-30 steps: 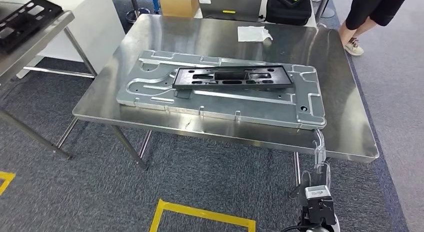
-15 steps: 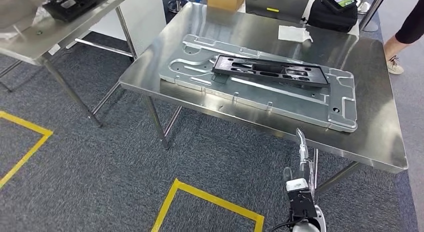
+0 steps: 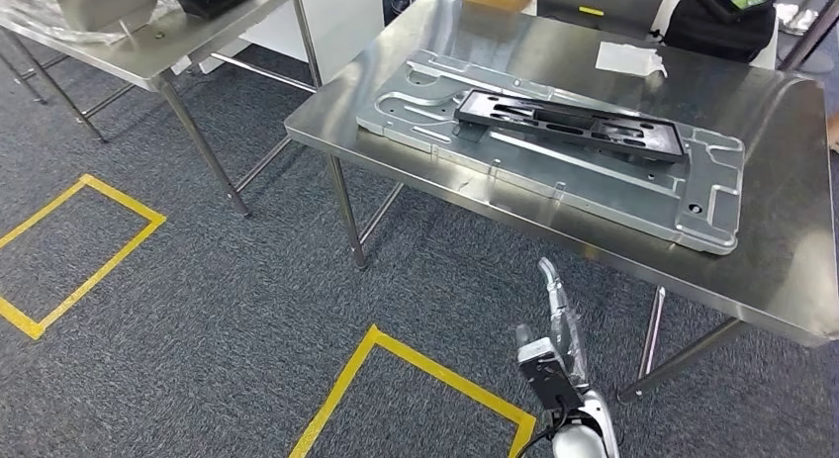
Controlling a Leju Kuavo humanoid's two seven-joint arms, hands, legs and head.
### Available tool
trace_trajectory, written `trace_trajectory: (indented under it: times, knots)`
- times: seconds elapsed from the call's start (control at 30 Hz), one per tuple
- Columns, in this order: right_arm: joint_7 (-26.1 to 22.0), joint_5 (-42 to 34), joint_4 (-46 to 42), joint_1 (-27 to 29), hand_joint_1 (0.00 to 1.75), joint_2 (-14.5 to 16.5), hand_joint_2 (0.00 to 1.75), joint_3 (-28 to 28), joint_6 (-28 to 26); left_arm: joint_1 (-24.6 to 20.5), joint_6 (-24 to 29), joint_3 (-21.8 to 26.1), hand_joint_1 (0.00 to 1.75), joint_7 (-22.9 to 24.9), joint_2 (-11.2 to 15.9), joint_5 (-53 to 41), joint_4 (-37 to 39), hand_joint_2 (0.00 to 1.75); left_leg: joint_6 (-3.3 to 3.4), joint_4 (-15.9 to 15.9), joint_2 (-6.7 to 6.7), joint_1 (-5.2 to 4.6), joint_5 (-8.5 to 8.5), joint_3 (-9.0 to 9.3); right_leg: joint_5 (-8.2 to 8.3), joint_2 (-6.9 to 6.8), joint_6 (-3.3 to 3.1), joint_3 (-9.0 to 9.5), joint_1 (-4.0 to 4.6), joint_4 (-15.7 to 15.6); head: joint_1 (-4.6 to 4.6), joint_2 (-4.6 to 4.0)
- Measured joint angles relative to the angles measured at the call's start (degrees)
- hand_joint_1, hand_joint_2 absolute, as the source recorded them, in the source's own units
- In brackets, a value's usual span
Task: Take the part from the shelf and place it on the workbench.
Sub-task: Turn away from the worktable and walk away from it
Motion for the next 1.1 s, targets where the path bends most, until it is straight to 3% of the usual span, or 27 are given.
trace_trajectory:
  times: [0.07, 0.1, 0.13, 0.17, 0.2, 0.23, 0.3, 0.33, 0.4, 0.47, 0.53, 0.6, 0.63, 0.67, 0.7, 0.77, 0.83, 0.9, 0.97, 1.03, 1.1]
  knots:
    - [2.29, 4.98, 5.96, -2.22, 0.00, 0.03, 0.00, 0.99, -2.18, -0.06, 0.58, 0.17, 0.00, -0.17, -0.12, -0.18, 0.00, 0.00, -0.44, 7.54, 0.92, 0.17, -4.02, -1.92, 0.98, -1.61, -0.16, -1.20, 0.27, 0.03, -0.01, 0.00]
    - [3.39, 7.70, 10.48, -3.82, 0.00, 0.03, 0.00, 1.47, -3.92, -0.07, 0.78, 0.21, 0.00, -0.22, -0.19, -0.31, 0.00, 0.00, -0.59, 10.25, 1.09, 0.22, -4.13, -2.27, 1.48, -2.40, -0.12, -1.82, 0.37, 0.05, -0.01, 0.00]
    - [4.16, 10.00, 15.46, -5.46, 0.00, 0.03, 0.00, 1.88, -5.79, -0.08, 0.96, 0.23, 0.00, -0.23, -0.25, -0.41, 0.00, 0.00, -0.65, 11.22, 1.20, 0.26, -3.03, -1.80, 1.95, -3.16, -0.02, -2.43, 0.45, 0.08, -0.01, 0.00]
    - [4.77, 11.82, 20.45, -7.02, 0.00, 0.03, 0.00, 2.24, -7.65, -0.08, 1.13, 0.24, 0.00, -0.24, -0.28, -0.49, 0.00, 0.00, -0.61, 10.00, 1.41, 0.29, -1.35, -0.26, 2.35, -3.89, 0.12, -2.99, 0.50, 0.12, -0.01, 0.00]
    - [5.67, 13.30, 25.44, -8.55, 0.00, 0.03, 0.00, 2.60, -9.17, -0.10, 1.37, 0.25, 0.00, -0.22, -0.29, -0.54, 0.00, 0.00, -0.46, 6.80, 1.99, 0.26, 0.04, 2.39, 2.72, -4.55, 0.30, -3.43, 0.56, 0.15, -0.01, 0.00]
    - [7.28, 14.71, 30.23, -9.95, 0.00, 0.02, 0.00, 2.95, -10.04, -0.18, 1.63, 0.26, 0.00, -0.20, -0.29, -0.57, 0.00, 0.00, -0.25, 2.36, 3.00, 0.13, 0.32, 5.77, 3.00, -5.19, 0.53, -3.76, 0.65, 0.20, -0.01, 0.00]
    - [12.69, 17.84, 39.83, -12.61, 0.00, -0.15, 0.00, 3.84, -9.82, -0.40, 2.43, 0.32, 0.00, -0.12, -0.29, -0.67, 0.00, 0.00, 0.51, -5.31, 4.58, -0.34, -0.94, 10.90, 3.50, -6.49, 1.13, -4.03, 0.86, 0.29, 0.00, 0.00]
    - [15.87, 19.00, 44.27, -13.51, 0.00, -0.28, 0.00, 4.26, -8.55, -0.48, 2.95, 0.38, 0.00, -0.06, -0.29, -0.73, 0.00, 0.00, 0.95, -7.16, 4.67, -0.57, -1.69, 11.80, 3.71, -7.19, 1.47, -4.01, 0.93, 0.29, 0.01, 0.00]
    - [21.41, 19.47, 51.48, -14.22, 0.00, -0.62, 0.00, 4.75, -4.89, -0.32, 4.12, 0.61, 0.00, 0.09, -0.34, -0.80, 0.00, 0.00, 1.96, -8.13, 3.66, -0.55, -1.59, 11.64, 3.82, -7.86, 2.23, -3.83, 0.87, 0.39, 0.03, 0.00]
    - [25.26, 18.08, 56.95, -13.69, 0.00, -1.26, 0.00, 4.62, -1.52, -0.08, 5.08, 0.88, 0.00, 0.11, -0.44, -0.80, 0.00, 0.00, 2.94, -8.54, 2.64, -0.33, -0.83, 11.40, 1.69, -5.32, 2.84, -4.68, 0.63, 2.82, 0.05, 0.00]
    - [27.12, 16.76, 61.01, -12.31, 0.00, -2.18, 0.00, 4.23, 0.05, -0.02, 5.48, 1.13, 0.00, 0.05, -0.50, -0.81, 0.00, 0.00, 3.63, -8.56, 1.64, -0.43, -0.19, 10.80, -2.75, -2.03, 3.08, -7.57, 0.48, 9.70, 0.07, 0.00]
    - [28.20, 16.02, 63.87, -11.05, 0.00, -2.91, 0.00, 3.84, 0.82, 0.06, 5.53, 1.39, 0.00, 0.01, -0.51, -0.93, 0.00, 0.00, 3.85, -8.33, 0.51, -0.74, 0.20, 10.06, -5.45, -1.07, 3.07, -10.09, 0.53, 16.03, 0.07, 0.00]
    - [29.06, 15.53, 64.99, -10.70, 0.00, -3.22, 0.00, 3.58, 1.37, 0.12, 5.54, 1.50, 0.00, -0.04, -0.52, -1.00, 0.00, 0.00, 3.83, -8.14, -0.05, -0.85, 0.31, 9.78, -5.16, -0.93, 2.97, -10.04, 0.56, 16.46, 0.07, 0.00]
    - [30.15, 14.89, 65.94, -10.42, 0.00, -3.46, 0.00, 3.19, 2.08, 0.15, 5.55, 1.59, 0.00, -0.12, -0.53, -1.07, 0.00, 0.00, 3.80, -7.92, -0.59, -0.93, 0.36, 9.58, -3.86, -0.77, 2.81, -8.82, 0.58, 14.59, 0.07, 0.00]
    - [31.34, 14.08, 66.77, -10.11, 0.00, -3.77, 0.00, 2.65, 2.88, 0.15, 5.55, 1.64, 0.00, -0.23, -0.56, -1.12, 0.00, 0.00, 3.75, -7.66, -1.13, -0.96, 0.37, 9.44, -1.98, -0.13, 2.57, -6.60, 0.58, 10.83, 0.07, 0.00]
    - [33.16, 12.52, 68.11, -9.19, 0.00, -4.37, 0.00, 1.30, 4.25, 0.07, 5.56, 1.67, 0.00, -0.51, -0.70, -1.16, -0.01, 0.00, 3.49, -7.00, -2.19, -1.10, 0.28, 9.08, 0.43, 2.12, 2.08, -2.50, 0.60, 3.40, 0.07, 0.00]
    - [34.07, 11.45, 69.05, -8.30, 0.00, -4.72, 0.00, -0.03, 5.03, 0.01, 5.56, 1.68, 0.00, -0.68, -0.82, -1.22, -0.02, 0.00, 2.96, -6.62, -3.12, -1.10, 0.31, 8.60, 0.73, 3.05, 1.75, -1.23, 0.73, 0.76, 0.06, 0.00]
    - [34.47, 11.01, 69.57, -7.83, 0.00, -4.74, 0.00, -1.03, 5.22, 0.09, 5.58, 1.69, 0.00, -0.72, -0.82, -1.25, -0.02, 0.00, 2.33, -6.47, -3.64, -0.95, 0.42, 8.17, 1.07, 1.93, 1.27, -1.24, 0.68, 0.50, 0.05, 0.00]
    - [34.60, 10.93, 69.90, -7.63, 0.00, -4.75, 0.00, -1.63, 5.28, 0.11, 5.62, 1.69, 0.00, -0.75, -0.81, -1.25, -0.02, 0.00, 1.76, -4.32, -2.21, -0.95, -1.01, 7.04, 1.45, 0.81, 0.58, -1.15, 0.37, -0.03, 0.01, 0.00]
    - [34.67, 10.85, 70.24, -7.40, 0.00, -4.80, 0.00, -2.20, 5.81, 0.00, 5.65, 1.69, 0.00, -0.77, -0.81, -1.26, -0.02, 0.00, 1.19, 2.03, -0.06, -0.69, -4.65, 4.09, 1.58, -0.60, 0.18, -1.15, 0.32, -0.26, -0.03, 0.00]
    - [34.66, 10.59, 70.56, -7.19, 0.00, -4.84, 0.00, -2.76, 7.09, -0.03, 5.63, 1.69, 0.00, -0.74, -0.82, -1.40, -0.01, 0.00, 0.59, 8.95, 0.77, -0.11, -7.49, 0.91, 1.57, -2.22, 0.11, -1.29, 0.43, -0.19, -0.04, 0.00]
